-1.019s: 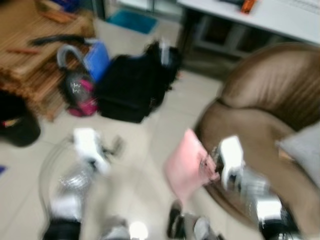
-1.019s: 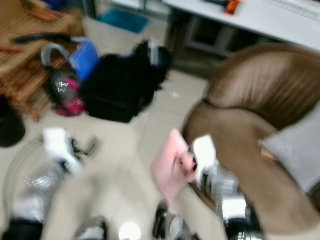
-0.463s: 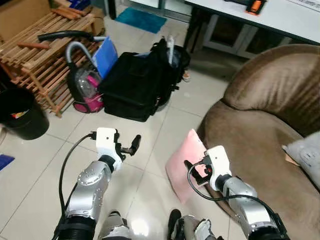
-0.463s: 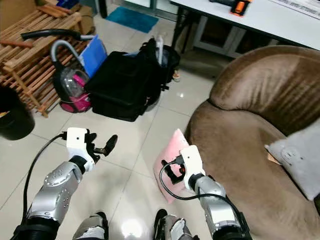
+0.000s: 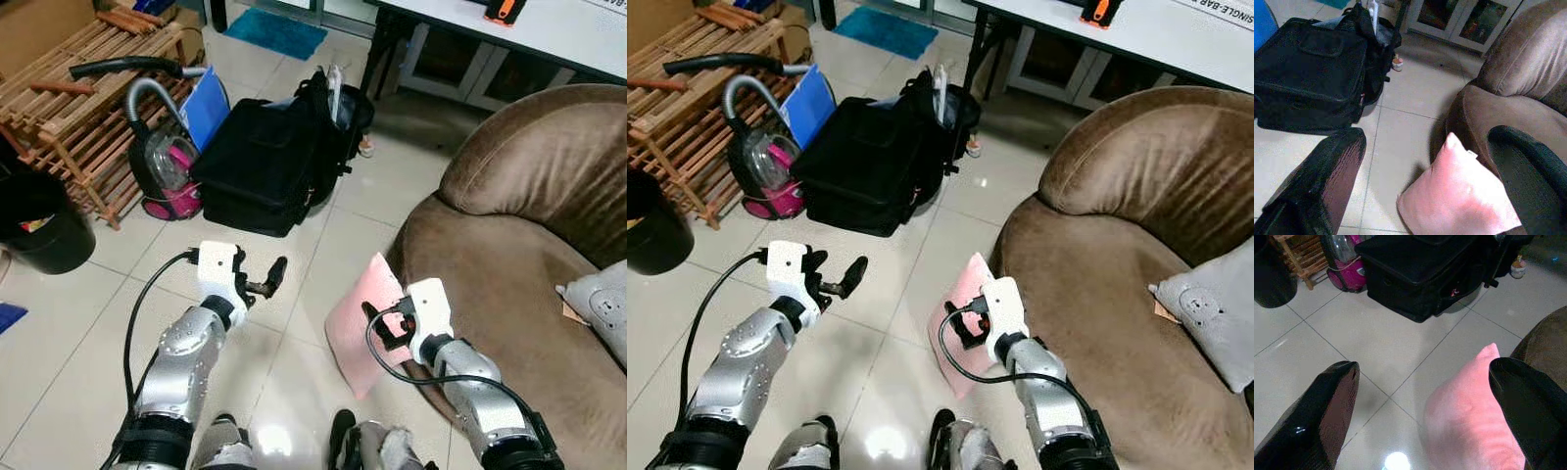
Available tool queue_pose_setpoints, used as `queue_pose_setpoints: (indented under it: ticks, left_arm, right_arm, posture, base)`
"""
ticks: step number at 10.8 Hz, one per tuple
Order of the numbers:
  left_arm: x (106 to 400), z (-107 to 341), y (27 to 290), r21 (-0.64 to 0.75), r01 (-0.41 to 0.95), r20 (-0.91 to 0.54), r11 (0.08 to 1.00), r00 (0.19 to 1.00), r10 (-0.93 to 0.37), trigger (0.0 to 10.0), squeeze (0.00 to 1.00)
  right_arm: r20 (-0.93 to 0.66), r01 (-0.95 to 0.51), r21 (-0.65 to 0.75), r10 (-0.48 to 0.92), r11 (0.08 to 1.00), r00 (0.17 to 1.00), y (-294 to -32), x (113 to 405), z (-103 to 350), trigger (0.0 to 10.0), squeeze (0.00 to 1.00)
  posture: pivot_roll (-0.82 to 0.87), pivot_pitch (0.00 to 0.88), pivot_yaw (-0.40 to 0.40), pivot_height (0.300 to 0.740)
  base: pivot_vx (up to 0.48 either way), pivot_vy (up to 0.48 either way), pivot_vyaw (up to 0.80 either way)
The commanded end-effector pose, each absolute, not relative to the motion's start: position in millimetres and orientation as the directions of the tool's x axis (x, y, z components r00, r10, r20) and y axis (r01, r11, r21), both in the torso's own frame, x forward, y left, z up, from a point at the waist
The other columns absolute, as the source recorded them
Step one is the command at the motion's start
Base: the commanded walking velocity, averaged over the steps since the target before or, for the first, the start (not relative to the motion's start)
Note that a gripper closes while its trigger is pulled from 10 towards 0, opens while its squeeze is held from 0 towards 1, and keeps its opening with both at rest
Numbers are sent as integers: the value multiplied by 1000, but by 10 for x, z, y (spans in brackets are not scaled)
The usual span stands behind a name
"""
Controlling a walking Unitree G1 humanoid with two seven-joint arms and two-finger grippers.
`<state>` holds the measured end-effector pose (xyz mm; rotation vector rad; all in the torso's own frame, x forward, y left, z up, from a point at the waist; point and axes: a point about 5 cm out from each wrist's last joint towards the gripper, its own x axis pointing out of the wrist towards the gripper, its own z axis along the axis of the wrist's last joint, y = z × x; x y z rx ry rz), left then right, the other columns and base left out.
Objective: Move the pillow to the sofa from floor
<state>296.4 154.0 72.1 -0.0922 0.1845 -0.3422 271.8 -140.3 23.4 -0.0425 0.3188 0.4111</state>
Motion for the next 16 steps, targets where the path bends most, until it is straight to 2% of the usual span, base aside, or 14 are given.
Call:
queue_pose_setpoints:
  ticks: [1,3,10,16]
  left_arm:
    - [2955,668,1500,-101,344,-185,933,915,-358,10000,0]
    - [3034,712,1539,-106,300,-160,948,936,-314,10000,0]
    - [3116,735,1474,-69,345,-164,936,921,-352,10000,0]
    - [3116,736,1447,-76,352,-153,933,921,-359,10000,0]
  right_arm:
    - [-287,-356,19,346,934,893,-1462,2730,239,10000,0]
    - [-166,-297,3,293,955,942,-1459,2889,442,10000,0]
    - [-148,-251,-40,243,967,959,-1444,2932,511,10000,0]
    - [-152,-261,-15,256,965,955,-1365,2947,537,10000,0]
  posture:
    - [159,178,-83,740]
    - [166,171,-84,740]
    - [129,155,-59,740]
    - [144,158,-72,740]
  base:
    - [0,0,0]
    - [0,0,0]
    - [0,0,0]
    - [0,0,-673]
